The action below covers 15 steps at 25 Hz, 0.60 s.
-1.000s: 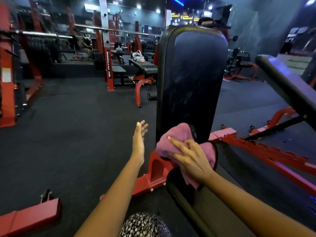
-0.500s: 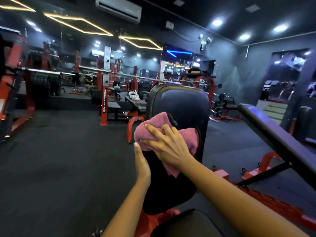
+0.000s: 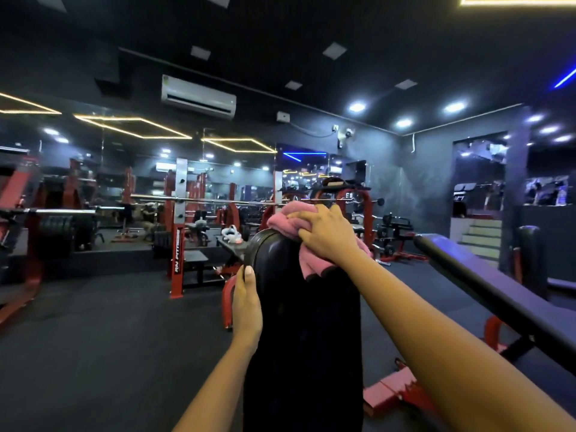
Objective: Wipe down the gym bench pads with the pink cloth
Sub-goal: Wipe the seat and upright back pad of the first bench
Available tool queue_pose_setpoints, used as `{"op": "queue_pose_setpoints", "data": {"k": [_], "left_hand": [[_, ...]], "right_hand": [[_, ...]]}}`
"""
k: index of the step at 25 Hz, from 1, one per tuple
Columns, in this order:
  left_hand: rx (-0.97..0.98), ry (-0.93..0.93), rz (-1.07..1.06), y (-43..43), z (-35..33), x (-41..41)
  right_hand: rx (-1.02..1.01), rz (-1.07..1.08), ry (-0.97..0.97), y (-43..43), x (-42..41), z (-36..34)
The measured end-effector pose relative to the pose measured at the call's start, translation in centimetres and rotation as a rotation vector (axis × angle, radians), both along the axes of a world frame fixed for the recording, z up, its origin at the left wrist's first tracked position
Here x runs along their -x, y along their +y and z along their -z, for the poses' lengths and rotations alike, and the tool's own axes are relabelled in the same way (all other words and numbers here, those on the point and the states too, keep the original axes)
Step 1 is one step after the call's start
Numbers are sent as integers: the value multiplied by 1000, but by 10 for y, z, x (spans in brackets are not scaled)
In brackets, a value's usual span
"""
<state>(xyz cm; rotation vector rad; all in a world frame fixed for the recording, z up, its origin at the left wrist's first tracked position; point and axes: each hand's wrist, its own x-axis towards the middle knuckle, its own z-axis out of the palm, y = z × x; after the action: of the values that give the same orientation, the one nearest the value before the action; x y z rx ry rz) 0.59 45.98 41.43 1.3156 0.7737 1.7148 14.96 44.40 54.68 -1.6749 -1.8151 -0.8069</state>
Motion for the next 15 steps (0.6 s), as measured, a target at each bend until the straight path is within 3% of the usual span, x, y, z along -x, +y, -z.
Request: {"op": "queue_pose_setpoints", "data": {"k": [5, 8, 11, 15], "left_hand": [[-64, 91, -194, 6, 4, -11], [-50, 132, -243, 15, 11, -13], [-16, 157, -269, 18, 11, -12], [-43, 120, -288, 8, 6, -15]], "right_hand": [[54, 84, 306, 19, -81, 20], [62, -14, 607, 25, -110, 40], [95, -95, 880, 27, -123, 81], [155, -74, 1080, 25, -130, 142]]}}
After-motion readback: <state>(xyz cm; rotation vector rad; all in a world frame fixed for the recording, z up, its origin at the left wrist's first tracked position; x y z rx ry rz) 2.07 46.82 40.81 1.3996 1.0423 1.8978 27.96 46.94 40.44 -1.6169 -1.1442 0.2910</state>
